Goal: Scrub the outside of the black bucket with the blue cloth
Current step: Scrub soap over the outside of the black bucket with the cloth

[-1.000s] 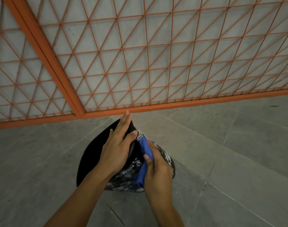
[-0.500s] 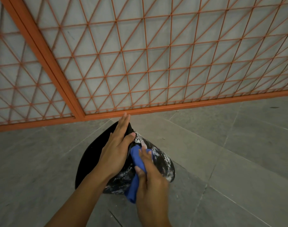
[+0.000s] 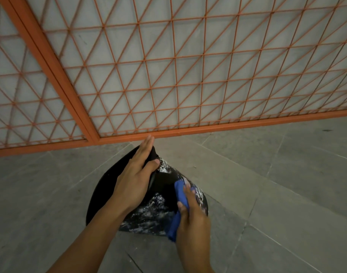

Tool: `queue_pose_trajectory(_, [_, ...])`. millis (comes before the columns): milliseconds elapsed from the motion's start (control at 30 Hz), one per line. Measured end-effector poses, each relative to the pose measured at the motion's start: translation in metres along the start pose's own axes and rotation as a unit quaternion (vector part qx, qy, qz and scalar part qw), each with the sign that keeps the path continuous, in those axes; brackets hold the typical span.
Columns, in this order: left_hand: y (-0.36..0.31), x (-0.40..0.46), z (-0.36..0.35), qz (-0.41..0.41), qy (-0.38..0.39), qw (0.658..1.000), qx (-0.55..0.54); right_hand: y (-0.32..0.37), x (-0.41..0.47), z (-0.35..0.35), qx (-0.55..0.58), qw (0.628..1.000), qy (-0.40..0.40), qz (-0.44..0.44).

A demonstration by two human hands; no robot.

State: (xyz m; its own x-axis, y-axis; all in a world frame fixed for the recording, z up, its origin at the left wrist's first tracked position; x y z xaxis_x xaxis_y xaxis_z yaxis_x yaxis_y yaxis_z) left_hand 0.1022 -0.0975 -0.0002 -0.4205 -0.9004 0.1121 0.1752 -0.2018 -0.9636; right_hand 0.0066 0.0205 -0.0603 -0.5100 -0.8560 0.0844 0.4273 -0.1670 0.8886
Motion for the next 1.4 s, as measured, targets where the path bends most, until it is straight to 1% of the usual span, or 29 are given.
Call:
queue_pose_trajectory(67, [0.001,0.000,0.001,0.000,0.014,1.000,-0.009,0.009,-0.008,-0.005,-0.007,1.000,0.011,0.023])
queue_pose_trajectory(133, [0.003,0.001,0.003,0.000,0.014,1.000,-0.016,0.011,0.003,-0.004,-0.002,0.999,0.008,0.042])
queue_pose_trajectory(200, [0.003,0.002,0.001,0.000,0.001,1.000,-0.013,0.006,0.013,0.003,0.007,1.000,0.004,0.015])
queue_pose_trajectory(300, [0.001,0.003,-0.003,-0.003,-0.001,1.000,-0.009,-0.001,0.000,0.004,0.001,1.000,-0.008,-0.011])
queue_pose_trajectory(367, [0.001,0.003,0.000,-0.005,-0.001,1.000,-0.009,0.006,-0.010,-0.003,-0.006,1.000,0.006,0.019])
queue_pose_trajectory(433, [0.003,0.002,0.005,0.003,-0.012,1.000,-0.006,0.009,0.000,-0.004,-0.008,0.999,0.011,0.041])
queue_pose_trajectory(533, [0.002,0.000,0.007,0.004,-0.028,1.000,0.009,-0.002,0.015,0.005,-0.008,1.000,0.008,0.000])
queue_pose_trajectory(600, [-0.001,-0.001,0.005,0.000,-0.016,1.000,0.021,-0.007,0.005,0.006,-0.017,1.000,-0.004,-0.018])
queue_pose_trajectory(667, [-0.001,-0.002,0.005,-0.005,-0.003,1.000,0.029,-0.001,-0.005,0.002,-0.019,1.000,-0.008,0.006])
queue_pose_trajectory(733, [0.000,-0.003,0.008,-0.005,-0.004,1.000,0.018,0.003,0.003,-0.001,-0.022,0.999,0.003,0.026])
queue_pose_trajectory(800, [0.000,-0.003,0.007,-0.005,-0.011,1.000,0.000,-0.001,0.017,0.004,-0.020,1.000,0.013,0.002])
queue_pose_trajectory(900, [-0.001,-0.002,0.002,-0.006,-0.011,1.000,-0.007,-0.009,0.007,0.007,-0.020,0.999,-0.007,-0.032])
queue_pose_trajectory(967, [-0.002,-0.001,0.004,-0.005,-0.004,1.000,-0.008,-0.004,-0.008,0.002,-0.020,1.000,-0.010,-0.019])
queue_pose_trajectory(1033, [0.000,0.000,0.009,-0.009,-0.012,1.000,-0.014,-0.002,-0.003,-0.001,-0.027,1.000,0.002,0.005])
queue_pose_trajectory(1133, [0.001,0.000,0.010,-0.012,-0.029,0.999,-0.008,-0.011,0.015,0.006,-0.020,0.999,0.013,-0.023])
queue_pose_trajectory(1200, [0.000,-0.001,0.007,-0.013,-0.019,1.000,0.005,-0.017,0.005,0.008,-0.025,0.999,0.003,-0.042])
queue_pose_trajectory(1267, [-0.001,-0.002,0.006,-0.014,-0.011,1.000,0.006,-0.012,-0.009,0.003,-0.030,0.999,0.008,-0.033])
queue_pose_trajectory(1333, [0.000,-0.001,0.009,-0.012,-0.025,1.000,-0.010,-0.005,-0.010,-0.003,-0.023,1.000,0.006,-0.003])
queue_pose_trajectory(1400, [0.000,-0.001,0.011,-0.010,-0.038,0.999,-0.019,-0.007,0.003,0.001,-0.018,1.000,0.006,-0.009])
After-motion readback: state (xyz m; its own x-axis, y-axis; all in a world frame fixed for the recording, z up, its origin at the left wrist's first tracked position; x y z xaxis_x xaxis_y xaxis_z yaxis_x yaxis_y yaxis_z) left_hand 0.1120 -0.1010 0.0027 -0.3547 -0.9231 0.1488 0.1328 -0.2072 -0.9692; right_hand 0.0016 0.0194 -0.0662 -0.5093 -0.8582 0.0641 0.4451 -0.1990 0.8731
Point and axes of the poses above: each hand's wrist, its own x-axis towards the middle knuckle, its own z-axis out of the back of the hand, y = z × x, the point moved 2 cm from there along x, towards the middle knuckle, and after that the axes turned 13 degrees about -x, right-handed, at the moved point
